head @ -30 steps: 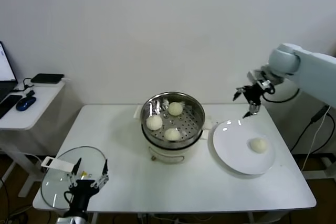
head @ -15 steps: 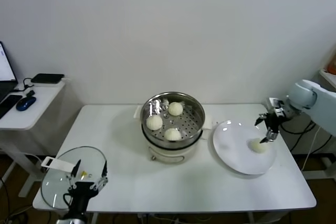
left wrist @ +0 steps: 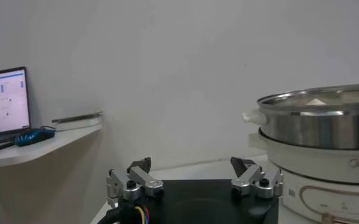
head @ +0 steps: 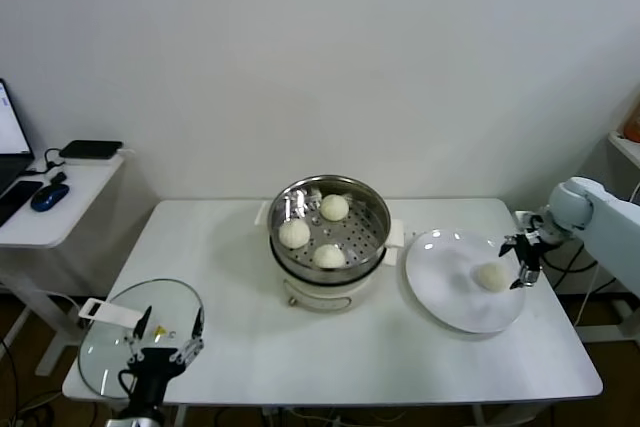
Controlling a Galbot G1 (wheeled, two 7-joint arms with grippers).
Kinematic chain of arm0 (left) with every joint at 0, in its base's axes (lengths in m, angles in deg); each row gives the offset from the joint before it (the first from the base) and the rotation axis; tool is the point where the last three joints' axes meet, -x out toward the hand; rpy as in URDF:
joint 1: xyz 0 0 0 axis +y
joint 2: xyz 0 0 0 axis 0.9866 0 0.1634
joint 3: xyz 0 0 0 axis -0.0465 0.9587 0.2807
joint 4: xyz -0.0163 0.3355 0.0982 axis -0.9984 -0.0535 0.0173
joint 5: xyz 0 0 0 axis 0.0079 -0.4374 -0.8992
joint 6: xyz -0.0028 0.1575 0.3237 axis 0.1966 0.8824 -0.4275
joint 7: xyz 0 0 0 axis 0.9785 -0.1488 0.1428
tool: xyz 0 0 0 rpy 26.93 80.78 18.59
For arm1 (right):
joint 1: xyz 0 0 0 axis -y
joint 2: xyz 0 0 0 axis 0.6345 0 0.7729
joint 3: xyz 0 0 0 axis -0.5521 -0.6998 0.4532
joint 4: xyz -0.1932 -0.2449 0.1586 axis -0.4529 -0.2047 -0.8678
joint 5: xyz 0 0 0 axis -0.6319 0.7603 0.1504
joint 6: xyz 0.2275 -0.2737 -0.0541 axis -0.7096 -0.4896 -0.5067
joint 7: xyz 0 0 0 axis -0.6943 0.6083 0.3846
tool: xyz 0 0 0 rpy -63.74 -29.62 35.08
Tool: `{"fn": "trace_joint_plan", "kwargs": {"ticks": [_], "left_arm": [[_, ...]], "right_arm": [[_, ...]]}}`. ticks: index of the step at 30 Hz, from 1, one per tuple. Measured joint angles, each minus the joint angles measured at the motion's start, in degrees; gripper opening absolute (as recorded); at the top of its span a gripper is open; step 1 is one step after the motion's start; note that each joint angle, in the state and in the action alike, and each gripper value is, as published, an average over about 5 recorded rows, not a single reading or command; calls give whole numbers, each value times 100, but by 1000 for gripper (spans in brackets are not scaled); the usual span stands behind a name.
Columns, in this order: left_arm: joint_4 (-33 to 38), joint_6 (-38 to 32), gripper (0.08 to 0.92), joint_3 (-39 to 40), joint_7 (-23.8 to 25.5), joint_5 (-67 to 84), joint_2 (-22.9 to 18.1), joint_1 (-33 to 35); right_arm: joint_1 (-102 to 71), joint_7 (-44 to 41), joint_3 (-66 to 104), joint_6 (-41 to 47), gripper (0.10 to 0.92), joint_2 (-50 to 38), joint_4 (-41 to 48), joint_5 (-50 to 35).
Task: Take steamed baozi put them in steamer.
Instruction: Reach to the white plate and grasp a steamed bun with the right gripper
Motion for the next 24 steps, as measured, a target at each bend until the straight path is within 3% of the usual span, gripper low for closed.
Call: {"fn": "trace_joint_plan", "kwargs": {"ticks": [24], "left_arm": [[-84,44,823,-5,6,-2,8,-61]], "right_arm": [[-377,-118,519,-236,823,847,1065,607]]}}
